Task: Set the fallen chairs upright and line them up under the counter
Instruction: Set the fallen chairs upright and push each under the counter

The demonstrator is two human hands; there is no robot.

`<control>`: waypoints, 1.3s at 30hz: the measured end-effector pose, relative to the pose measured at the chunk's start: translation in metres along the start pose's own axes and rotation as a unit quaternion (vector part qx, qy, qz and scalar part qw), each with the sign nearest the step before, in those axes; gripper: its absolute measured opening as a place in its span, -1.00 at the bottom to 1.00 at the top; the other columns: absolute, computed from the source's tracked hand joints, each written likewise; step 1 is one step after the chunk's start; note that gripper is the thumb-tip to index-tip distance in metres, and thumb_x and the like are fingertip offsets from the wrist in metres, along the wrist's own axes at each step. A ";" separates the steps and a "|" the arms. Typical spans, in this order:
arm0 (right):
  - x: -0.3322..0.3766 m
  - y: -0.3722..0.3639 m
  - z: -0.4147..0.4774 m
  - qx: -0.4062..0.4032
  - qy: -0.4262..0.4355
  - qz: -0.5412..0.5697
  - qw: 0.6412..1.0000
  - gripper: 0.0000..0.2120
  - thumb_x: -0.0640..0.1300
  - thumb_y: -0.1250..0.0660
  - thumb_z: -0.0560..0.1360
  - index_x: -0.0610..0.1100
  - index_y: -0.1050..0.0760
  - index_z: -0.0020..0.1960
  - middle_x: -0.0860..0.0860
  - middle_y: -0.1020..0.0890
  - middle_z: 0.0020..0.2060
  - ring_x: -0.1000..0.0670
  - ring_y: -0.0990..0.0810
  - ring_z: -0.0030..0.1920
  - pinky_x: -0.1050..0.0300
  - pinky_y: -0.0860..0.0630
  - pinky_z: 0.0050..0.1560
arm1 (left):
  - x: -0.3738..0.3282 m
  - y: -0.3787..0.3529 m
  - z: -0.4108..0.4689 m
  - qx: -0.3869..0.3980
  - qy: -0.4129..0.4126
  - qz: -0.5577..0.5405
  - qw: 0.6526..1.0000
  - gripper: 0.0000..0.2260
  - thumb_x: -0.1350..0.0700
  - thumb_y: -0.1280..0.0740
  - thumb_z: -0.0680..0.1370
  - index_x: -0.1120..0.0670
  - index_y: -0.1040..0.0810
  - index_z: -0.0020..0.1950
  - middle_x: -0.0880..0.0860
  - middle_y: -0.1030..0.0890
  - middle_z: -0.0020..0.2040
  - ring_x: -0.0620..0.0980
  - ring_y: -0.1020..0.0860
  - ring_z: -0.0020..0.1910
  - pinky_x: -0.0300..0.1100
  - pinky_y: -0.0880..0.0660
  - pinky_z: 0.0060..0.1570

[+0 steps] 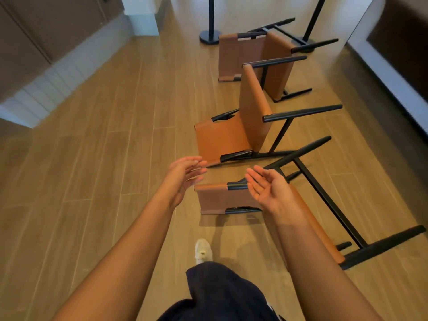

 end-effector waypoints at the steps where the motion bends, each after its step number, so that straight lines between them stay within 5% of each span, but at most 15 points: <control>1: 0.005 -0.011 0.011 -0.002 -0.003 0.000 1.000 -0.79 -0.15 -0.17 0.59 -0.16 -0.57 0.03 -0.07 -0.71 -0.12 -0.03 -0.64 -0.01 0.10 -0.51 -0.06 | -0.010 0.002 0.013 0.002 0.002 0.011 1.000 -0.84 0.25 -0.19 0.60 0.15 -0.56 0.05 0.12 -0.66 0.02 0.05 -0.62 -0.01 -0.04 -0.52 0.10; 15: 0.056 -0.069 0.086 -0.097 0.023 0.074 0.992 -0.82 -0.15 -0.19 0.57 -0.14 -0.57 0.02 -0.06 -0.71 -0.13 -0.01 -0.64 -0.03 0.12 -0.48 -0.10 | -0.083 -0.024 0.147 0.092 0.062 0.114 0.987 -0.83 0.27 -0.22 0.59 0.15 -0.58 0.07 0.10 -0.68 0.00 0.01 -0.64 -0.05 -0.12 -0.56 -0.01; 20: 0.051 -0.078 0.101 -0.153 0.055 0.135 0.977 -0.80 -0.15 -0.18 0.58 -0.15 -0.57 0.03 -0.07 -0.72 -0.14 -0.03 -0.65 -0.03 0.12 -0.51 -0.08 | -0.085 -0.042 0.186 0.174 0.108 0.188 0.961 -0.86 0.26 -0.23 0.60 0.15 -0.58 0.06 0.14 -0.66 0.07 0.09 -0.62 0.06 -0.03 -0.53 0.11; 23: 0.040 -0.092 0.114 -0.191 0.088 0.191 0.959 -0.80 -0.13 -0.19 0.57 -0.15 -0.57 0.04 -0.08 -0.71 -0.09 -0.03 -0.65 -0.05 0.12 -0.51 -0.08 | -0.094 -0.050 0.213 0.255 0.109 0.254 0.927 -0.89 0.25 -0.26 0.59 0.11 -0.58 -0.01 0.12 -0.65 0.05 0.05 -0.61 0.03 -0.04 -0.52 0.13; 27: 0.022 -0.112 0.121 -0.285 0.130 0.133 0.940 -0.80 -0.09 -0.17 0.60 -0.10 -0.56 0.00 -0.07 -0.70 -0.10 -0.01 -0.65 -0.05 0.14 -0.48 -0.14 | -0.102 -0.058 0.240 0.395 0.015 0.477 0.785 -0.83 0.32 -0.27 0.57 0.21 -0.59 0.11 0.01 -0.59 -0.04 -0.10 -0.53 -0.08 -0.34 -0.46 -0.15; 29: 0.006 -0.120 0.118 -0.314 0.137 0.147 0.928 -0.79 -0.08 -0.16 0.60 -0.09 -0.56 0.01 -0.07 -0.70 -0.09 -0.02 -0.65 -0.02 0.13 -0.50 -0.11 | -0.102 -0.059 0.249 0.428 -0.012 0.528 0.734 -0.79 0.35 -0.27 0.55 0.26 -0.57 0.16 0.06 -0.57 -0.03 -0.06 -0.52 -0.08 -0.35 -0.46 -0.16; 32: -0.024 -0.124 0.112 -0.327 0.155 0.221 0.906 -0.80 -0.07 -0.18 0.59 -0.09 -0.56 0.04 -0.05 -0.72 -0.10 -0.01 -0.67 -0.01 0.12 -0.50 -0.07 | -0.094 -0.053 0.252 0.452 0.030 0.507 0.733 -0.86 0.38 -0.25 0.56 0.28 -0.57 0.05 0.10 -0.58 -0.05 -0.12 -0.52 -0.17 -0.39 -0.46 -0.24; 34: -0.044 -0.126 0.111 -0.335 0.177 0.265 0.887 -0.80 -0.06 -0.18 0.59 -0.07 -0.56 0.05 -0.03 -0.73 -0.10 0.00 -0.67 -0.03 0.12 -0.50 -0.09 | -0.084 -0.046 0.255 0.465 0.064 0.505 0.724 -0.88 0.35 -0.27 0.56 0.20 -0.57 -0.03 0.11 -0.61 0.01 -0.08 -0.54 -0.08 -0.27 -0.49 -0.09; 39: -0.092 -0.123 0.115 -0.367 0.191 0.337 0.846 -0.77 -0.09 -0.13 0.62 -0.10 -0.55 0.04 -0.03 -0.73 -0.15 0.00 -0.67 -0.07 0.13 -0.51 -0.11 | -0.051 -0.023 0.266 0.489 0.108 0.532 0.683 -0.82 0.33 -0.31 0.55 0.14 -0.57 0.10 0.06 -0.64 0.05 -0.05 -0.57 0.03 -0.17 -0.48 0.07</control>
Point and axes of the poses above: each hand's wrist, its own z-axis towards the middle knuckle, its own y-axis out of the back of the hand, x = y × z, the point moved 2 cm from there along z, towards the middle knuckle
